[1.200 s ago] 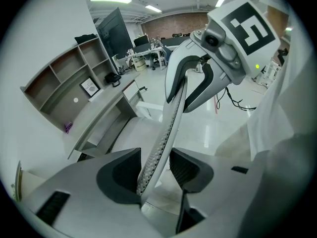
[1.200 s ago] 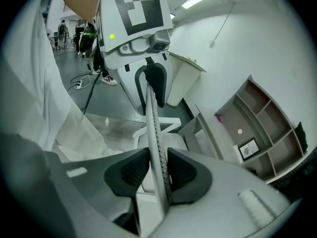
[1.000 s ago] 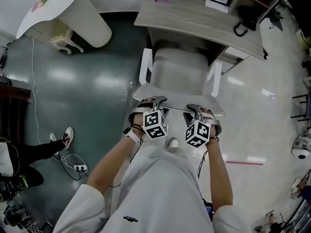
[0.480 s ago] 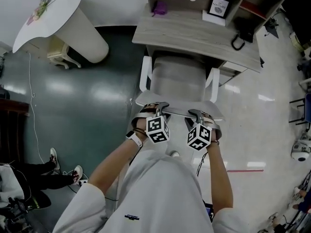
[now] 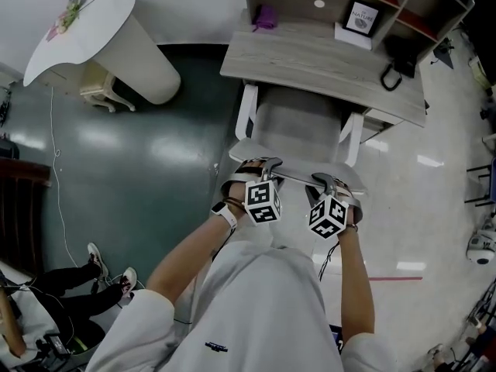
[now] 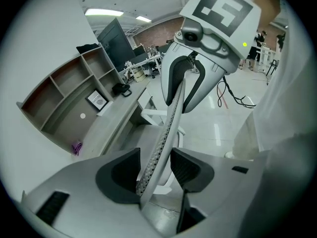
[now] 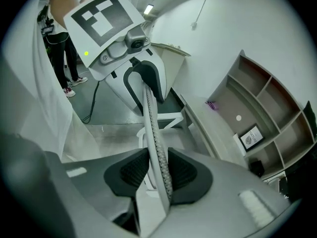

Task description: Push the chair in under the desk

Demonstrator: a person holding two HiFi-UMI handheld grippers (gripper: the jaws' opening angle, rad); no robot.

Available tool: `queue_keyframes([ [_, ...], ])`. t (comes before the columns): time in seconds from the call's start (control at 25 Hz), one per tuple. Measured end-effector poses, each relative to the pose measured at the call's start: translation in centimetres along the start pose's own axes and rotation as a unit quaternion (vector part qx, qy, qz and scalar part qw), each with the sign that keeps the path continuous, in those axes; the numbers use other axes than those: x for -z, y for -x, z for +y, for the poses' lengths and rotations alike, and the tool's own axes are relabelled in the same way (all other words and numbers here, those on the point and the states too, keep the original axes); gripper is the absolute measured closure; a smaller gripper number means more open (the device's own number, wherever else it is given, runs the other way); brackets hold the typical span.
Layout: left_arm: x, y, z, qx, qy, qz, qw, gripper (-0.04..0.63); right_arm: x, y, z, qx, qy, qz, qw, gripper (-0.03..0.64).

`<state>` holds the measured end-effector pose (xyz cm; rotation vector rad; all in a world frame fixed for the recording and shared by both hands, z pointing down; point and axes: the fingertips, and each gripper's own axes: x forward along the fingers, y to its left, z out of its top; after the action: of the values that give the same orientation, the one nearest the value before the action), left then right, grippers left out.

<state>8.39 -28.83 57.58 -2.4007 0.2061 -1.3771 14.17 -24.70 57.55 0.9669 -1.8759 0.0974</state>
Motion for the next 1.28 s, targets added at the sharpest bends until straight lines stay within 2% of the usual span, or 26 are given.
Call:
queue_keyframes([
  [0.48, -1.2, -1.8, 3.5, -0.008, 0.002, -0.001, 1.0000, 0.403, -0.2, -1.4, -4.0, 0.015, 0.021, -0.009, 1.000, 0.488],
  [0.76, -2.2, -3.4, 5.3, 0.002, 0.011, 0.004, 0.9999, 0.405, 0.2, -2.2, -6.7, 0.015, 0.030, -0.013, 0.999, 0.488],
  [1.28, -4.3, -6.5, 11.1, -0.021, 0.014, -0.006, 0.9997, 0.410, 0.1, -4.7, -13.5, 0.027, 0.046, -0.014, 0.999, 0.483],
])
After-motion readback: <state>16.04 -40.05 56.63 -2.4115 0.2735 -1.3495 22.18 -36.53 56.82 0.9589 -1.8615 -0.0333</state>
